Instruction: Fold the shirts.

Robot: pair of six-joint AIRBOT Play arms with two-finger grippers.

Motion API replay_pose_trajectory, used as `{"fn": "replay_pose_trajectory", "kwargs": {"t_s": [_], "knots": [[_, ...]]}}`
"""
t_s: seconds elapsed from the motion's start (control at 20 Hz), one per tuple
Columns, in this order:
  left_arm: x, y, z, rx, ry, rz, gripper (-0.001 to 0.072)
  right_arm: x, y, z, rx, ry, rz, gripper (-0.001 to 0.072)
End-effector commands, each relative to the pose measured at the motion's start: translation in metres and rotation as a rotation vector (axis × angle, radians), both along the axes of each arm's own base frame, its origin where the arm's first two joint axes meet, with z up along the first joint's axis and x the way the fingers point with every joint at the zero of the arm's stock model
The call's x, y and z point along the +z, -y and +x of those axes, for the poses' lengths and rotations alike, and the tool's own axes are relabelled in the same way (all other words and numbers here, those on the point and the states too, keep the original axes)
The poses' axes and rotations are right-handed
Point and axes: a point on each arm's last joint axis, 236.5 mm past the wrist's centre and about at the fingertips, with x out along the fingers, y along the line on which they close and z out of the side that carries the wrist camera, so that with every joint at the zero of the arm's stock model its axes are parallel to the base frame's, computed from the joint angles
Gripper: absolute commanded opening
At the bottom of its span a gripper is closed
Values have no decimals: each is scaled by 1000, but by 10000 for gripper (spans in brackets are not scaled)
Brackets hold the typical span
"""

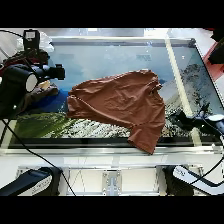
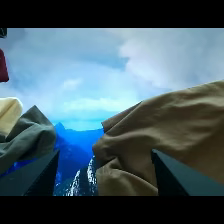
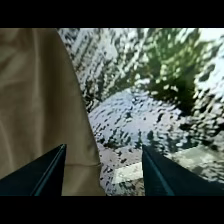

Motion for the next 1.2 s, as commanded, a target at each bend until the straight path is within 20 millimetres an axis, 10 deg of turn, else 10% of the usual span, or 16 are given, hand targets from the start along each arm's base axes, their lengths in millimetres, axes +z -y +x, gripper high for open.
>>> {"fn": "replay_pose_trajectory", "kwargs": {"t_s": [0.0, 0.35, 0.55, 0.6, 0.75, 0.95, 1.15], "knots": [[-2, -1, -4, 4, -18, 0, 623, -16, -23, 0, -50, 39, 128, 555], [-6, -3, -8, 10, -40, 2, 623, -26, -68, 18, -11, 44, 217, 530], [-19, -9, -18, 26, -107, 24, 622, -5, -81, 19, -18, 67, 352, 278], [-28, -12, -24, 35, -142, 37, 622, 5, -82, 20, 4, 99, 382, 82], [-68, -31, -43, 87, -231, 94, 564, 39, -70, 27, 18, 177, 424, 27], [-171, -64, -106, 395, -381, -17, 561, 88, -44, 40, 28, 305, 346, 27], [-247, -34, -147, 718, -457, -432, 341, 115, -38, 42, 81, 349, 268, 27]]}}
